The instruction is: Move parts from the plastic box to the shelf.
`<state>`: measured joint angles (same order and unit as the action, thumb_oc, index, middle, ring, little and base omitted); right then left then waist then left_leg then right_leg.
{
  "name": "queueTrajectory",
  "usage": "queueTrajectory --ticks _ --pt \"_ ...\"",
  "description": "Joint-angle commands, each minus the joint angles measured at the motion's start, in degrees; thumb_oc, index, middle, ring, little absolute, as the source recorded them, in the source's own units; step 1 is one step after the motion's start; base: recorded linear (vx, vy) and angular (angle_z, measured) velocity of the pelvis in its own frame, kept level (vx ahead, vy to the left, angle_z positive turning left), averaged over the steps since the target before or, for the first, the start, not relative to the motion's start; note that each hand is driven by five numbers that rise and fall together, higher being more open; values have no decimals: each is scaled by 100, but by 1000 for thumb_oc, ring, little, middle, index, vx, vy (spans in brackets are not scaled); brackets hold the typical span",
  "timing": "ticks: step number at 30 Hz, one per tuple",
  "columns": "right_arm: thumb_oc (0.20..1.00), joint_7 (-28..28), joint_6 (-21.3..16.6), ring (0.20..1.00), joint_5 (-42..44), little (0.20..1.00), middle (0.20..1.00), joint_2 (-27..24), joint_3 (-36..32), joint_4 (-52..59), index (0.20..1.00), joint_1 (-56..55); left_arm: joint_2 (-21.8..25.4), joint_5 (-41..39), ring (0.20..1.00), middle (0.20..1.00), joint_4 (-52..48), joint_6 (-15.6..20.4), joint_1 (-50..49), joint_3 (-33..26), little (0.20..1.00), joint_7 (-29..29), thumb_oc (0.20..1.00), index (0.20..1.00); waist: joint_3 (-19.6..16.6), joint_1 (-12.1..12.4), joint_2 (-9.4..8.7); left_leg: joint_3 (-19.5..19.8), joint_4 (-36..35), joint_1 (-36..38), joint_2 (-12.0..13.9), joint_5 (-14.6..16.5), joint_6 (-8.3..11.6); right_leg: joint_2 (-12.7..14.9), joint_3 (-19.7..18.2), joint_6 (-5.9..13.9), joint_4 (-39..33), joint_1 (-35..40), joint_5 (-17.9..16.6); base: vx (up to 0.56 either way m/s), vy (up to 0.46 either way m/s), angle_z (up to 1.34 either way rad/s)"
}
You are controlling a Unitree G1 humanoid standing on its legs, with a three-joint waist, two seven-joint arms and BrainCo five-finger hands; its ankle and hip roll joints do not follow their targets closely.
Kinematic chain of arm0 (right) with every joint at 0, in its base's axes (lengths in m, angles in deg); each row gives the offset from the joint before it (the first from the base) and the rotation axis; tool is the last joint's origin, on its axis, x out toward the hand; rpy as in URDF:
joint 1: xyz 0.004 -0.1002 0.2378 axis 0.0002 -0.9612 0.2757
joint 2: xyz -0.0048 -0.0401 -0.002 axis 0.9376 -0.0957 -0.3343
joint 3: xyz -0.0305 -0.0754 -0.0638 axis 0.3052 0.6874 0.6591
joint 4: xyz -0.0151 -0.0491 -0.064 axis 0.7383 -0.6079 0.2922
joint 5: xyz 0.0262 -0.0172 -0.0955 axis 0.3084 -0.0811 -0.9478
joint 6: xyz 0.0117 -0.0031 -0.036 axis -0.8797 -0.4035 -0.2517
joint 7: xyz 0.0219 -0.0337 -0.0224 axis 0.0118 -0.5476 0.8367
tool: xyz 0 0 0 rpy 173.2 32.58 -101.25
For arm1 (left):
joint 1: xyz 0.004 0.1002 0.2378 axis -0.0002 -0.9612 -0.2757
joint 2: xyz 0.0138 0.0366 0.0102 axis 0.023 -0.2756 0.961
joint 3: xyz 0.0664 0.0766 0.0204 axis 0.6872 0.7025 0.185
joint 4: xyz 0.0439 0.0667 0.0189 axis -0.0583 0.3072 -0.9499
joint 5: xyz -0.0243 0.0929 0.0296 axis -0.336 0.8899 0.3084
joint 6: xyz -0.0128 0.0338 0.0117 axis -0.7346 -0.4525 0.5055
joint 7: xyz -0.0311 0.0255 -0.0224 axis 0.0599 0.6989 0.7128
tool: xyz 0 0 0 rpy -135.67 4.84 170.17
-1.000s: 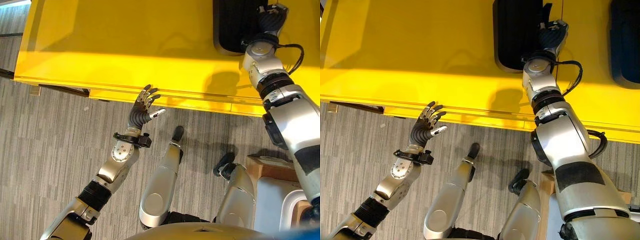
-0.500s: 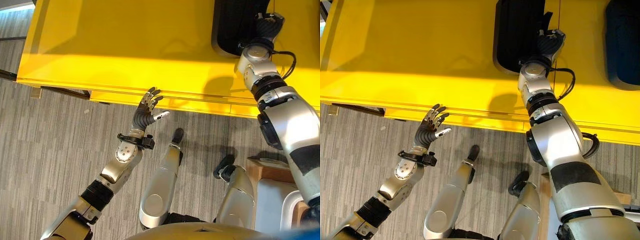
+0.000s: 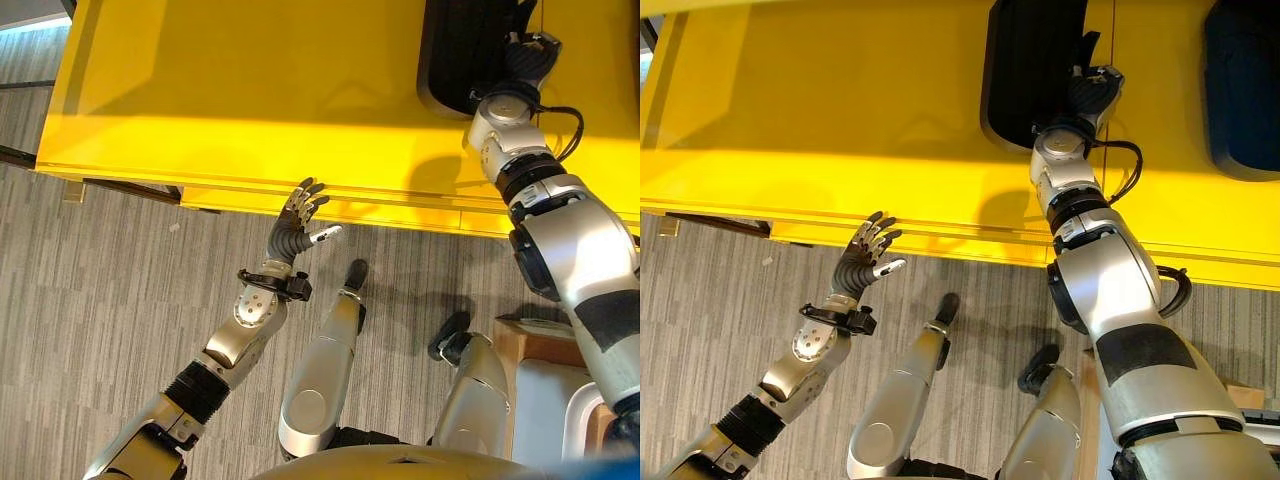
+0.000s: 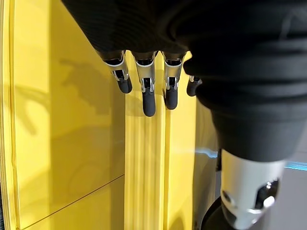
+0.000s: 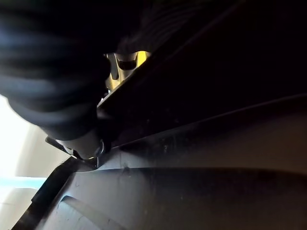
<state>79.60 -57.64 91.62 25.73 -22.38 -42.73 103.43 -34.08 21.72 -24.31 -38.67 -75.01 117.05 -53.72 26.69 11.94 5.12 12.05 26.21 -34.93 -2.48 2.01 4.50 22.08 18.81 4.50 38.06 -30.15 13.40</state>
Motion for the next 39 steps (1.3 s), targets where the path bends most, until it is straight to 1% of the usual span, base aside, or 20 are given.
queueTrajectory --ticks 1,4,6,7,8,9,10,11,12,13,17,18,19,21,24,26,27,31,36,39 --pt "1000 29 20 1000 -98 1000 1000 -49 -67 94 1000 -5 59 -5 1000 1000 -121 80 182 145 1000 -78 1000 1000 274 111 30 -384 343 -30 441 575 -37 3 -229 317 -101 297 -137 0 0 0" --pt "1000 129 19 1000 -392 1000 1000 -89 73 239 1000 -11 66 0 1000 1000 -128 87 163 144 1000 -81 1000 1000 279 97 17 -386 354 -41 444 550 -38 -5 -241 313 -104 281 -153 0 0 0" --pt "1000 137 24 1000 -400 1000 1000 -84 73 250 1000 -19 63 1 1000 1000 -126 88 159 143 1000 -80 1000 1000 283 97 18 -389 363 -33 446 564 -37 -6 -245 314 -96 287 -141 -37 15 0" --pt "1000 204 13 1000 -563 1000 1000 -131 142 374 1000 -13 56 7 1000 1000 -117 96 171 148 1000 -81 1000 1000 303 82 24 -396 316 -79 438 413 -55 0 -221 267 -133 234 -269 0 0 0" --pt "1000 216 7 1000 -595 1000 1000 -129 154 403 1000 -28 50 9 1000 1000 -107 98 167 141 1000 -86 1000 1000 284 74 5 -399 332 -21 454 546 -35 -18 -256 313 -113 282 -162 -76 34 -2" --pt "1000 260 -19 1000 -662 1000 1000 -131 174 505 1000 -44 49 20 1000 1000 -97 110 157 131 1000 -98 1000 1000 304 65 9 -397 318 -76 441 413 -58 -3 -230 263 -121 224 -275 0 0 0" --pt "1000 297 -34 1000 -711 1000 1000 -110 182 616 1000 -59 48 28 1000 1000 -95 116 152 125 1000 -110 1000 1000 301 55 1 -399 306 -68 444 411 -58 -6 -240 264 -127 219 -275 4 8 -4" --pt "1000 332 -66 1000 -720 1000 1000 -79 170 726 1000 -80 34 26 1000 1000 -91 111 147 116 1000 -116 1000 1000 281 40 -22 -404 319 -12 465 541 -37 -23 -275 311 -107 263 -166 2 11 -3" --pt "1000 474 -155 1000 -777 1000 1000 -29 128 1032 1000 -140 5 42 1000 1000 -69 115 148 102 1000 -147 1000 1000 310 -11 -31 -421 309 -80 458 400 -55 -15 -267 259 -133 192 -291 0 8 -3" --pt "1000 479 -150 1000 -781 1000 1000 -27 127 1041 1000 -146 4 42 1000 1000 -68 116 146 102 1000 -147 1000 1000 309 -11 -32 -422 308 -78 458 399 -56 -14 -268 259 -133 193 -291 -78 34 -2" --pt "1000 697 -273 1000 -970 1000 1000 76 46 1755 1000 -327 -37 40 1000 1000 -42 130 140 55 1000 -193 1000 1000 310 -83 -64 -438 314 -77 475 410 -54 -36 -291 247 -130 171 -289 0 0 0" --pt "1000 803 -318 1000 -1160 1000 1000 127 -11 2254 1000 -449 -52 64 1000 1000 -28 137 113 22 1000 -213 1000 1000 310 -128 -84 -445 322 -85 484 416 -52 -42 -304 245 -131 154 -291 0 0 0" --pt "1000 812 -307 1000 -1170 1000 1000 129 -15 2275 1000 -463 -51 65 1000 1000 -28 138 109 23 1000 -213 1000 1000 310 -128 -86 -445 323 -84 484 415 -52 -41 -305 245 -129 155 -290 0 0 0" --pt "1000 1035 -339 1000 -1510 1000 1000 148 -242 3177 1000 -703 -75 81 1000 1000 -30 147 56 -44 1000 -249 1000 1000 310 -188 -106 -450 358 -113 490 436 -54 -40 -320 241 -118 127 -275 0 0 0" --pt "1000 1181 -315 1000 -1857 1000 1000 150 -461 3972 1000 -931 -94 114 1000 1000 -3 146 10 -50 1000 -255 1000 1000 310 -235 -132 -454 362 -114 492 450 -63 -40 -340 240 -112 116 -264 5 -5 -2" --pt "1000 1224 -294 1000 -1990 1000 1000 136 -518 4183 1000 -1004 -93 128 1000 1000 -5 152 5 -63 1000 -253 1000 1000 310 -241 -135 -457 374 -117 490 456 -65 -38 -341 241 -106 113 -261 0 0 0" --pt "1000 1322 -270 1000 -2289 1000 1000 127 -657 4680 1000 -1141 -89 182 1000 1000 -7 147 -11 -73 1000 -257 1000 1000 310 -264 -137 -457 392 -125 486 469 -69 -38 -358 241 -91 103 -253 0 0 0" --pt "1000 1538 -207 1000 -2998 1000 1000 127 -950 5720 1000 -1502 -88 329 1000 1000 -9 129 -44 -97 1000 -285 1000 1000 310 -301 -145 -475 398 -96 494 489 -78 -30 -368 252 -93 132 -244 8 -2 -3" --pt "1000 1620 -69 1000 -3638 1000 1000 120 -1112 6490 1000 -1779 -49 453 1000 1000 -57 139 -137 -161 1000 -266 1000 1000 310 -332 -159 -481 403 -43 510 492 -69 -54 -402 251 -99 157 -240 1 -8 -4" --pt "1000 1555 -122 1000 -3893 1000 1000 150 -1163 7054 1000 -2022 9 527 1000 1000 -89 124 -237 -246 1000 -244 1000 1000 295 -367 -173 -505 346 92 559 486 -53 -99 -432 249 -148 233 -255 3 -18 -7"
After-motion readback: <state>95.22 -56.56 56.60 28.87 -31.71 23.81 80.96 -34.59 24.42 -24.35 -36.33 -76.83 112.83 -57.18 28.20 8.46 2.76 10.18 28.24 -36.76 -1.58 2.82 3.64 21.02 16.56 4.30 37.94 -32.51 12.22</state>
